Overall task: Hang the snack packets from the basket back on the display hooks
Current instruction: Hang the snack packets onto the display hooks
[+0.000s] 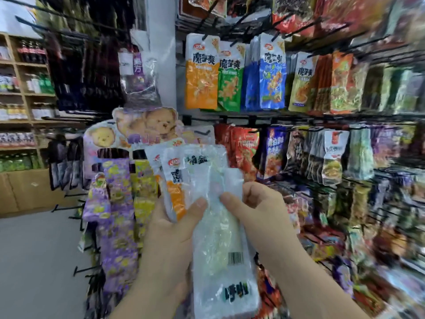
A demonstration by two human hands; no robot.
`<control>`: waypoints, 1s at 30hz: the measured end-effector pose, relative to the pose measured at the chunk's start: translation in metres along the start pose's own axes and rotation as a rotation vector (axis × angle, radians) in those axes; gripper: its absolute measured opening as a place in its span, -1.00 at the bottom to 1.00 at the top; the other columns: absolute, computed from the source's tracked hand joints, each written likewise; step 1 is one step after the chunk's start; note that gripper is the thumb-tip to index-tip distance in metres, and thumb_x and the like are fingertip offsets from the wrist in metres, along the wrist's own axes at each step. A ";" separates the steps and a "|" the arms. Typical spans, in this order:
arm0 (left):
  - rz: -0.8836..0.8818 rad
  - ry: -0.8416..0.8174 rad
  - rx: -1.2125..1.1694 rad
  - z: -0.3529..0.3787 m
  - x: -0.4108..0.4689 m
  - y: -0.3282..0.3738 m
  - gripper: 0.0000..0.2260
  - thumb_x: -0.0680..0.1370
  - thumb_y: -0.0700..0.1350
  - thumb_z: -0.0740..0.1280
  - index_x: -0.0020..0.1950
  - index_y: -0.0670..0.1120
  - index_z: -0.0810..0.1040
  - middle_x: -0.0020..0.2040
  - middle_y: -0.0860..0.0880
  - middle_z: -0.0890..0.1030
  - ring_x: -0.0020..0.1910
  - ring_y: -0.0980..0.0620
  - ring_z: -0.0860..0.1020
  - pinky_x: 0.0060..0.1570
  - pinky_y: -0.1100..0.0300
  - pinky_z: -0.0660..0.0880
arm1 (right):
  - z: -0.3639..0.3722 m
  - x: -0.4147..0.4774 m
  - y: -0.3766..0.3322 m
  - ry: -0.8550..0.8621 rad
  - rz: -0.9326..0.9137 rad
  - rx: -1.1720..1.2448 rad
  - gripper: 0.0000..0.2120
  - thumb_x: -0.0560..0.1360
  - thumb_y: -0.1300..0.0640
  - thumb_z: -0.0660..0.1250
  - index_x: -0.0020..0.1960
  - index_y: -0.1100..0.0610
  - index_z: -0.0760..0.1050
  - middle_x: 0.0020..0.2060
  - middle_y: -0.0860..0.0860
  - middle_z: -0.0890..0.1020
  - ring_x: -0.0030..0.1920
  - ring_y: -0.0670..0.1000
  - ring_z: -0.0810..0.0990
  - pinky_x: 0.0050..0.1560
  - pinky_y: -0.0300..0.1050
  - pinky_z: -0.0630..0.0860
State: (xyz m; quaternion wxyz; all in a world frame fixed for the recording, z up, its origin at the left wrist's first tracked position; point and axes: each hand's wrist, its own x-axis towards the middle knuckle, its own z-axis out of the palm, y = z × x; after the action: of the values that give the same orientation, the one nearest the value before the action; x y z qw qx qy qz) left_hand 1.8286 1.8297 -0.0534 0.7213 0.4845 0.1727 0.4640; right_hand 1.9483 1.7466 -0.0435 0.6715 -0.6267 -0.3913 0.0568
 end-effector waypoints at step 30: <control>-0.336 -0.070 0.030 0.271 -0.157 -0.242 -0.45 0.35 0.10 0.53 0.34 0.19 0.57 0.23 0.06 0.71 0.22 -0.13 0.68 0.27 -0.25 0.55 | -0.388 -0.092 0.135 0.115 0.266 -0.201 -0.54 0.52 -0.12 0.49 -0.28 0.19 0.41 -0.32 0.25 0.52 -0.36 0.20 0.48 -0.26 0.05 0.42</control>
State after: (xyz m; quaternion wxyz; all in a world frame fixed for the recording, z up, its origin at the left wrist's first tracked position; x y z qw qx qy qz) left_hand 2.0599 1.5284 -0.1652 0.7870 0.4751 0.2329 0.3171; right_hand 2.1725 1.4139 -0.1697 0.6134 -0.7391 -0.2694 0.0699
